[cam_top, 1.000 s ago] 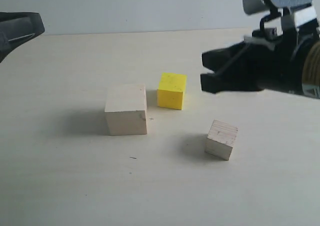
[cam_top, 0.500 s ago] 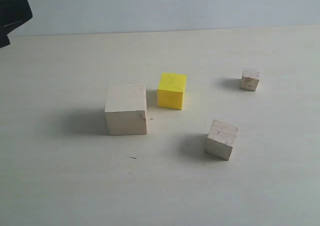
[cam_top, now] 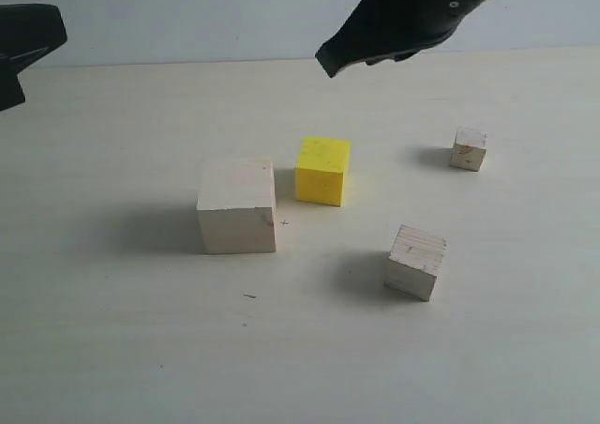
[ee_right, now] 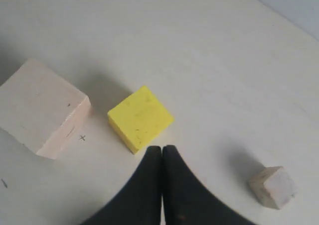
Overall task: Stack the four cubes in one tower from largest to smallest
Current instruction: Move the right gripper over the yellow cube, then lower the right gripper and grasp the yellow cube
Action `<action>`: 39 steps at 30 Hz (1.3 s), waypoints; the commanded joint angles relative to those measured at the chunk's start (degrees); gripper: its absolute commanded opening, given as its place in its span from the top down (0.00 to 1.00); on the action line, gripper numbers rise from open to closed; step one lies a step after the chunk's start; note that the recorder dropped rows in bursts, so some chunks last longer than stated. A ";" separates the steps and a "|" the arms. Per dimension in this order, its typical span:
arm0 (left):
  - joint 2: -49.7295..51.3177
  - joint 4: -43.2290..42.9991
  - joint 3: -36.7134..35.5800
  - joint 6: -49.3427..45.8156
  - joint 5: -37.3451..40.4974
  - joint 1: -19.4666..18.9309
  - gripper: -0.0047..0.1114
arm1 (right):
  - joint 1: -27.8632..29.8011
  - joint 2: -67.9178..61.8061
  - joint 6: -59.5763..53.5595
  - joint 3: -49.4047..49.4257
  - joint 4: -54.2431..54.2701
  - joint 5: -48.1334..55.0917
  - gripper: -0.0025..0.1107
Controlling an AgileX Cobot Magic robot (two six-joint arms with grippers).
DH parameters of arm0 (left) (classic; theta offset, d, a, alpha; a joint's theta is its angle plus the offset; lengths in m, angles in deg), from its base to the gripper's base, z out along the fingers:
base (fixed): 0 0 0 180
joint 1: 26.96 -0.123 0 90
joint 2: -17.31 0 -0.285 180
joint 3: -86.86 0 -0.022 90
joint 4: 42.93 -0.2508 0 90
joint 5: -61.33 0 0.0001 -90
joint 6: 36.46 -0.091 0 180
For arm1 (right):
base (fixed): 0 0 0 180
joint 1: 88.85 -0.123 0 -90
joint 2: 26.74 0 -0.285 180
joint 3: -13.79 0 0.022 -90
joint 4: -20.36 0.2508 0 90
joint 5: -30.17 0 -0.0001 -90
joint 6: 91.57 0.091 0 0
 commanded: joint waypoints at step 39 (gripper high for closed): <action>-5.30 1.02 -0.35 0.16 11.51 0.31 0.96 | 10.61 -20.97 -53.84 -10.54 33.58 6.43 0.28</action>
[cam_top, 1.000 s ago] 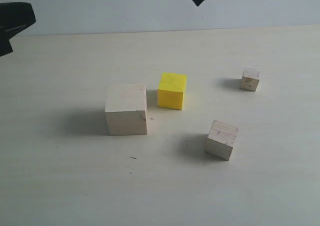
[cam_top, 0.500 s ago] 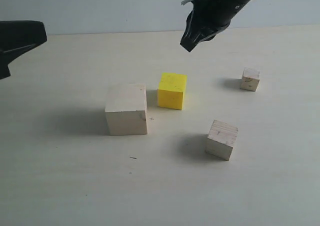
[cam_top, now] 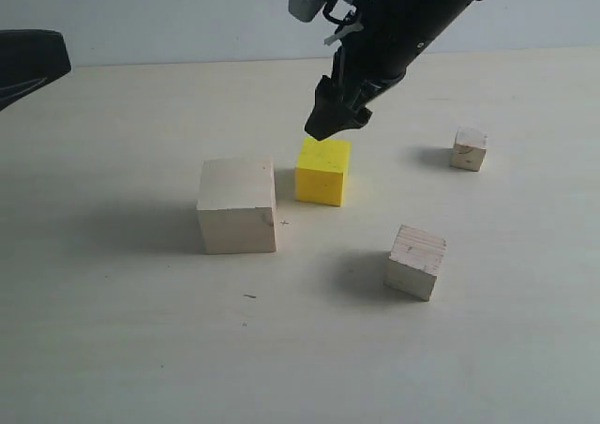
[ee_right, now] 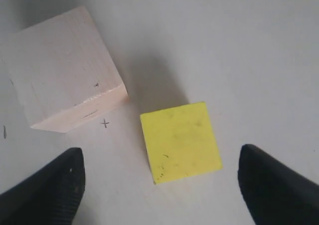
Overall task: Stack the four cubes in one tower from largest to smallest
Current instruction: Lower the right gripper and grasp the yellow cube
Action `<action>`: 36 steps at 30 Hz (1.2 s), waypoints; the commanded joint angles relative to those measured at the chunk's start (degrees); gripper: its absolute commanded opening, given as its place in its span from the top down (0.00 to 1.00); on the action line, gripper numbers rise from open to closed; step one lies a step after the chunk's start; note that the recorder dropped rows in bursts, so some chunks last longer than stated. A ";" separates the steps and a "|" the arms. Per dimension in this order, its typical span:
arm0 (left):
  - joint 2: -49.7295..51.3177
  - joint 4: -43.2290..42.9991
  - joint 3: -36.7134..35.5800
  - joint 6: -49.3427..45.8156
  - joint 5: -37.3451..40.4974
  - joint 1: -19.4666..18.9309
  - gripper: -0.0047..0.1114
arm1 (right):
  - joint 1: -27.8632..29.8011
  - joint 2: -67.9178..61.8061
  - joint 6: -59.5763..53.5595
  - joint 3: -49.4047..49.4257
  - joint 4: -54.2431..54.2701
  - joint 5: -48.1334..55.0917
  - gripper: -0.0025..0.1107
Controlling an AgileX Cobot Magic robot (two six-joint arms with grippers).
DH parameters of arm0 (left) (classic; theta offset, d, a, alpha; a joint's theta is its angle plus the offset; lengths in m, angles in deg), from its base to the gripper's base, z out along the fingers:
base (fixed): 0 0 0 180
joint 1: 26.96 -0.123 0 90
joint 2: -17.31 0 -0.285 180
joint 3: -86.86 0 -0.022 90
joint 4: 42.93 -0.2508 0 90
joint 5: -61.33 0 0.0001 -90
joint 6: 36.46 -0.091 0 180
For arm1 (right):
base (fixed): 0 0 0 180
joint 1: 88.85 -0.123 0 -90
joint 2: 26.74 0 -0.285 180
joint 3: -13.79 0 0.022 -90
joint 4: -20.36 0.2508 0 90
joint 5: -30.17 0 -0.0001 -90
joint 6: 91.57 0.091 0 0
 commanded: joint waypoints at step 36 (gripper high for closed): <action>-0.52 -6.22 -0.33 -0.19 2.00 0.31 0.96 | 0.24 -9.92 -1.93 -0.30 -5.11 -13.01 0.17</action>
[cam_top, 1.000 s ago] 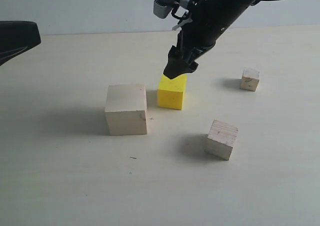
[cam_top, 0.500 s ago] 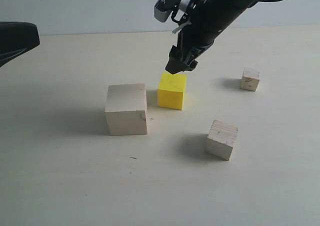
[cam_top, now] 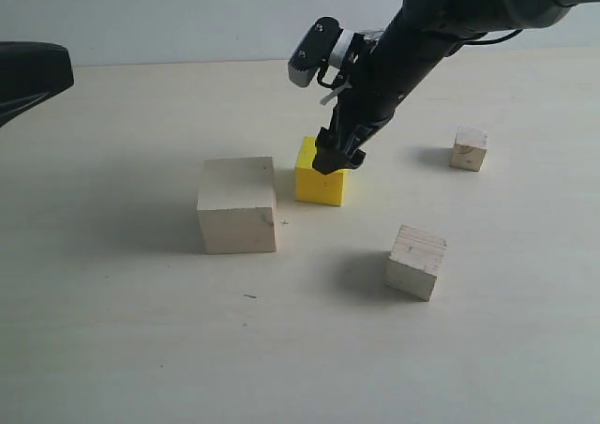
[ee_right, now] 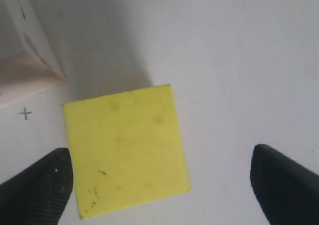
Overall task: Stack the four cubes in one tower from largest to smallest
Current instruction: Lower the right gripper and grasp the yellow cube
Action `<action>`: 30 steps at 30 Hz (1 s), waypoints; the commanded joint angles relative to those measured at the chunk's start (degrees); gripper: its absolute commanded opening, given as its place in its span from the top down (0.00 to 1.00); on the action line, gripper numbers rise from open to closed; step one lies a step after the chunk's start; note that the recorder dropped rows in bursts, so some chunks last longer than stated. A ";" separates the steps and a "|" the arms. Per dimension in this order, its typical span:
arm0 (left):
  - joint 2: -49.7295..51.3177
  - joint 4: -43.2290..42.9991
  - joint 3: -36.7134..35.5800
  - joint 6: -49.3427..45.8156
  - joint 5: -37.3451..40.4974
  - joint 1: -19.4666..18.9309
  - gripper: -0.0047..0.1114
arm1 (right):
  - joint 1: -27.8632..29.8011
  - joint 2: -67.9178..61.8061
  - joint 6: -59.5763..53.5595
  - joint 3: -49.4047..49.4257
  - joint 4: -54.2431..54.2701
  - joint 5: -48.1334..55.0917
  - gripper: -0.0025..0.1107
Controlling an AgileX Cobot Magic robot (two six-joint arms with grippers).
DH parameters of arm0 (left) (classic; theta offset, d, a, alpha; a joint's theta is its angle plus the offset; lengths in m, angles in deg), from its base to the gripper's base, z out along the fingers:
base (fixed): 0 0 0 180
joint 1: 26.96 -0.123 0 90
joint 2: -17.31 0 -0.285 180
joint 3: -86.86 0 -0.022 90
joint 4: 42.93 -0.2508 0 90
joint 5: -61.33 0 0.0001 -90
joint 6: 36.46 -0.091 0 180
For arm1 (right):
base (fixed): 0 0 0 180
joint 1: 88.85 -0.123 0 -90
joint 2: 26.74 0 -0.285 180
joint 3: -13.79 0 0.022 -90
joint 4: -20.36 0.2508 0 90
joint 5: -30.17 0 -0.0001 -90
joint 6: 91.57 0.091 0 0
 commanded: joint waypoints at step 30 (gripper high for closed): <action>-0.52 -2.72 -0.33 0.04 0.84 0.31 0.96 | 0.24 -5.04 -4.33 -0.25 9.32 0.74 0.17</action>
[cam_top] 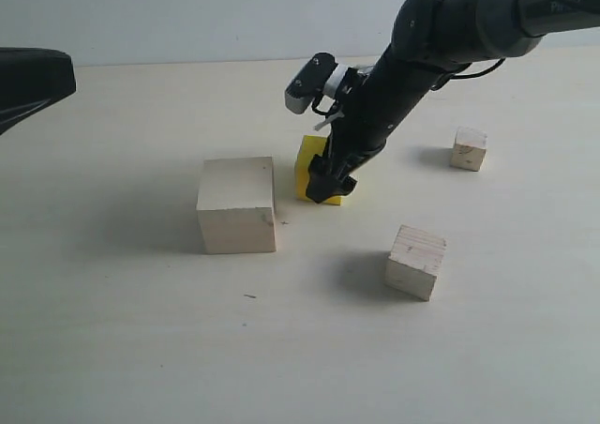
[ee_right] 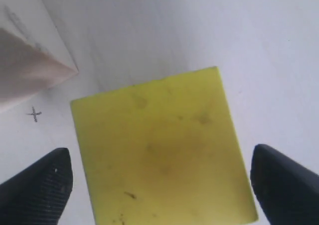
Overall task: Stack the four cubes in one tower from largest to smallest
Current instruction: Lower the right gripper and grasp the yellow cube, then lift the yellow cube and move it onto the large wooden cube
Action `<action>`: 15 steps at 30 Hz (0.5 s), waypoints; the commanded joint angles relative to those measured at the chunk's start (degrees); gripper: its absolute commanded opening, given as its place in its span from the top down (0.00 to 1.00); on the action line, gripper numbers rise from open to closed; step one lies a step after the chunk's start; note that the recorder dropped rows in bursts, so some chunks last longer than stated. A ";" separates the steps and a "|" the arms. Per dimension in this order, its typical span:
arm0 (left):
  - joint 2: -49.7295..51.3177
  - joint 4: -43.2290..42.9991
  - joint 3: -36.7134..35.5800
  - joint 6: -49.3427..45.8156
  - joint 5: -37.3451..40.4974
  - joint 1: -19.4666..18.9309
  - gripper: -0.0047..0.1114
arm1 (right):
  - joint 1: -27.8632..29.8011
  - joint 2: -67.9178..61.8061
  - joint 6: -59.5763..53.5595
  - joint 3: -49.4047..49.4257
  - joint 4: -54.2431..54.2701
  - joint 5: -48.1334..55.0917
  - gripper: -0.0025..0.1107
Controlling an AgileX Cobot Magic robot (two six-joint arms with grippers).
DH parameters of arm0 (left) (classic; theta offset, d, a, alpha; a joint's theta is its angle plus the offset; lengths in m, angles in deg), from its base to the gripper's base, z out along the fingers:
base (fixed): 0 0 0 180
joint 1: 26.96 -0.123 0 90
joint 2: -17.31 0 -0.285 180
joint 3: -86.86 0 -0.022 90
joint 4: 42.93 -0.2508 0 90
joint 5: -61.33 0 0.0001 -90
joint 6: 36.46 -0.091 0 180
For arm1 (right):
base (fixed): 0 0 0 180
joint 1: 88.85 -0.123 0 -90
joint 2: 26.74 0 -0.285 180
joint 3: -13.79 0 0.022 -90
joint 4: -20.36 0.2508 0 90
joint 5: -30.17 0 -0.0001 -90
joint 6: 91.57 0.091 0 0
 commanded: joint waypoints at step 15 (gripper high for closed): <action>-0.52 -1.15 -0.33 0.04 1.64 0.31 0.96 | 0.24 4.13 -1.87 -0.25 -6.10 9.59 0.98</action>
